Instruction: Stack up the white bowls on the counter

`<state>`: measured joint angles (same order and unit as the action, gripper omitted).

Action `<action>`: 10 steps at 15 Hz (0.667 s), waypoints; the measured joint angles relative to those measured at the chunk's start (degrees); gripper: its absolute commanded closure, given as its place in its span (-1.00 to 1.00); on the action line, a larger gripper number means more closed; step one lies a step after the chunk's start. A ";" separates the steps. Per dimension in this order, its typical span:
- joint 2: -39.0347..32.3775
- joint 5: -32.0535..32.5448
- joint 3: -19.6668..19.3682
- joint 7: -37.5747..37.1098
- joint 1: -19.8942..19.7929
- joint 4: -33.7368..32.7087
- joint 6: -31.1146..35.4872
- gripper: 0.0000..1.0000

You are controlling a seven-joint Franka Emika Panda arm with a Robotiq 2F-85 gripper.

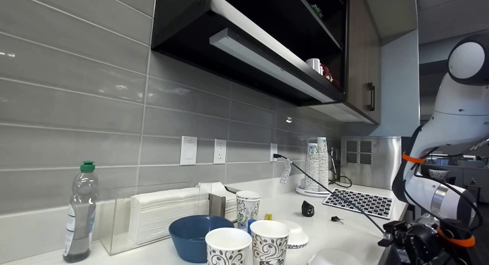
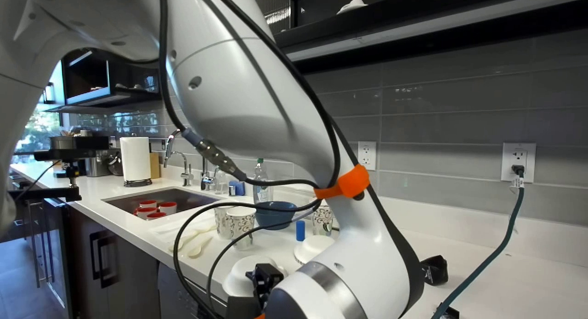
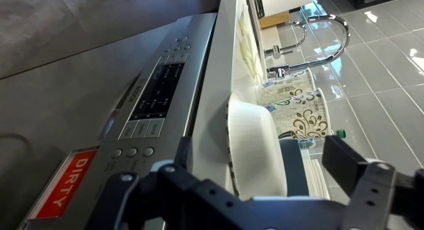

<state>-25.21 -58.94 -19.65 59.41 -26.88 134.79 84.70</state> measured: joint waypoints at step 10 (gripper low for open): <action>-0.72 -1.51 0.53 -0.11 1.42 1.50 0.33 -1.00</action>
<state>-25.93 -60.45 -19.11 59.30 -25.46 136.28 85.02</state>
